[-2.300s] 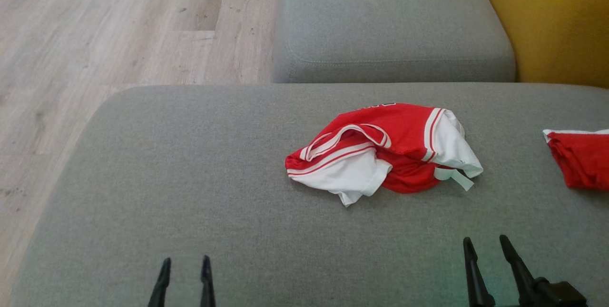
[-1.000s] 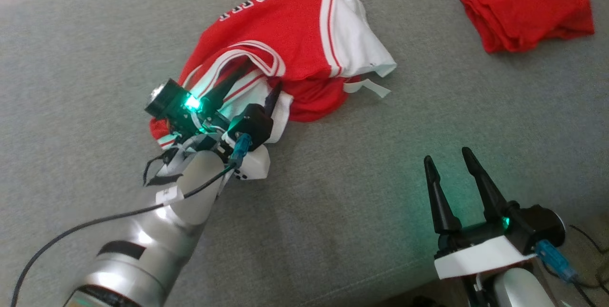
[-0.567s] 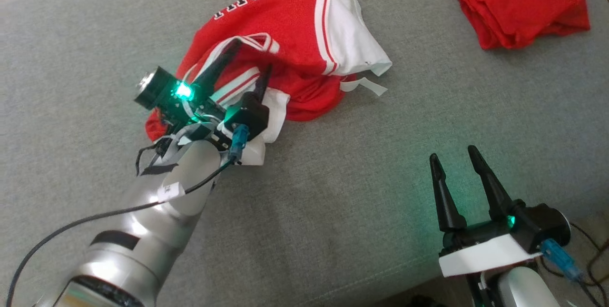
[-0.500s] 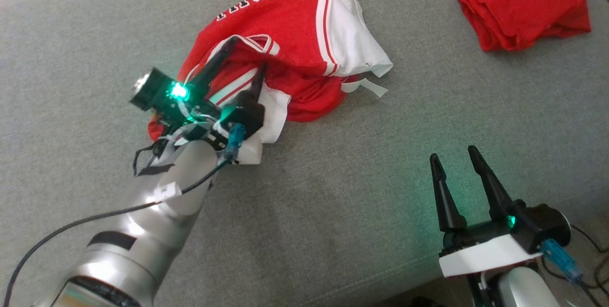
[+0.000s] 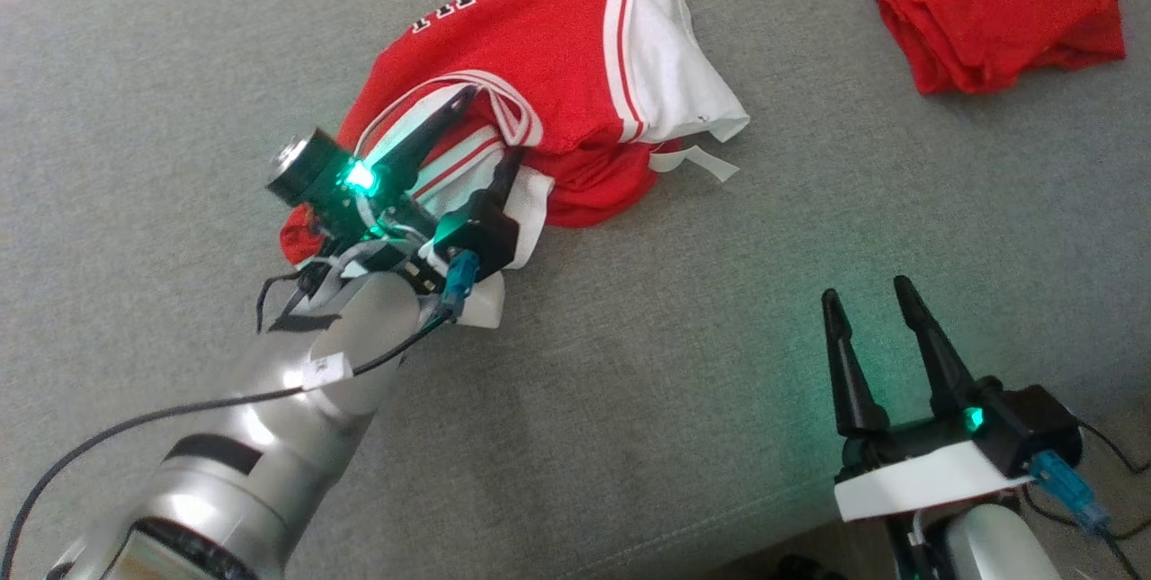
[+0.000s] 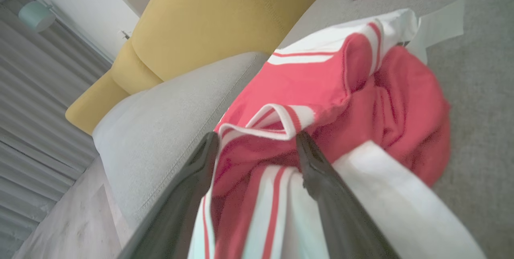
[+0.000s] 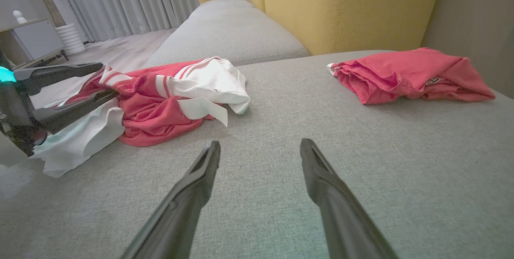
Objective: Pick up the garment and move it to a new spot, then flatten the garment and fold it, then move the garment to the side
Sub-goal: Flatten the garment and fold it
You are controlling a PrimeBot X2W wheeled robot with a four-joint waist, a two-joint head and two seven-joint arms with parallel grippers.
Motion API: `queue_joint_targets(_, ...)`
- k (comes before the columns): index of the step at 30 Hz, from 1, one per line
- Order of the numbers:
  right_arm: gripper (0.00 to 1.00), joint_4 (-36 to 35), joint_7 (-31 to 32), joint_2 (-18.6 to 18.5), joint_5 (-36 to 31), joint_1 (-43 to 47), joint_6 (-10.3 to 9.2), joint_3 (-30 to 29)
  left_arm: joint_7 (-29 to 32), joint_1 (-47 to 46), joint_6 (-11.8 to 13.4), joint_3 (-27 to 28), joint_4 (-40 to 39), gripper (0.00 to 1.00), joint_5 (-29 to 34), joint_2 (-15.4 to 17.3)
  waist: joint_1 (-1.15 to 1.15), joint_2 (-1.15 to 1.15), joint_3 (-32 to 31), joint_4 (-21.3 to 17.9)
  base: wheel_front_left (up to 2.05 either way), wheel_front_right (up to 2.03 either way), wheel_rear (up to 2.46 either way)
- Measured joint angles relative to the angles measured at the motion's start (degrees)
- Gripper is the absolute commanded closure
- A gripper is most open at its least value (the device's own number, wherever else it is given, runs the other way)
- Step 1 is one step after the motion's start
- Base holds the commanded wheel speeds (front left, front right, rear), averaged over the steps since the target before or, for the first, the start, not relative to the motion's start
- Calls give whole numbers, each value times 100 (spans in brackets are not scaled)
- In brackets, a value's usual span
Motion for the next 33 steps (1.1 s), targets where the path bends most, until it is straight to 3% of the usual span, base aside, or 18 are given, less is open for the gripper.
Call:
queue_joint_targets(8, 0, 77, 0, 27, 4, -53, 0, 65, -1, -315, -67, -421, -15, 0, 44, -35, 0, 0, -3, -177, 0, 0, 0)
queue_joint_targets(9, 0, 85, 0, 30, 5, -57, 0, 66, -2, -314, -109, -464, 37, 63, 43, -33, 0, 0, -16, -201, 0, 0, 0)
queue_joint_targets(10, 0, 85, 0, 30, 5, -57, 0, 66, -2, -314, -109, -464, 37, 100, 43, -33, 0, 0, -16, -201, 0, 0, 0)
queue_joint_targets(15, 0, 96, 0, 38, 21, -58, 0, 59, -1, -309, -243, -526, 231, 100, -92, -29, 0, 0, -98, -294, 0, 0, 0)
queue_joint_targets(22, 0, 147, 0, 54, 21, -55, 0, 138, -1, -421, -564, -438, -330, 100, -601, -48, 0, 0, -424, -361, 0, 0, 0)
queue_joint_targets(27, 0, 157, 0, 54, 21, -18, 0, 283, -5, -1401, -840, -269, -1101, 100, -762, -44, -1, 0, -767, -522, 0, 0, 0)
queue_joint_targets(33, 0, 256, 0, 55, 63, 181, 0, 398, -9, -2450, -1003, 264, -1659, 100, -1012, 2, -1, 0, -1060, -720, 0, 0, 0)
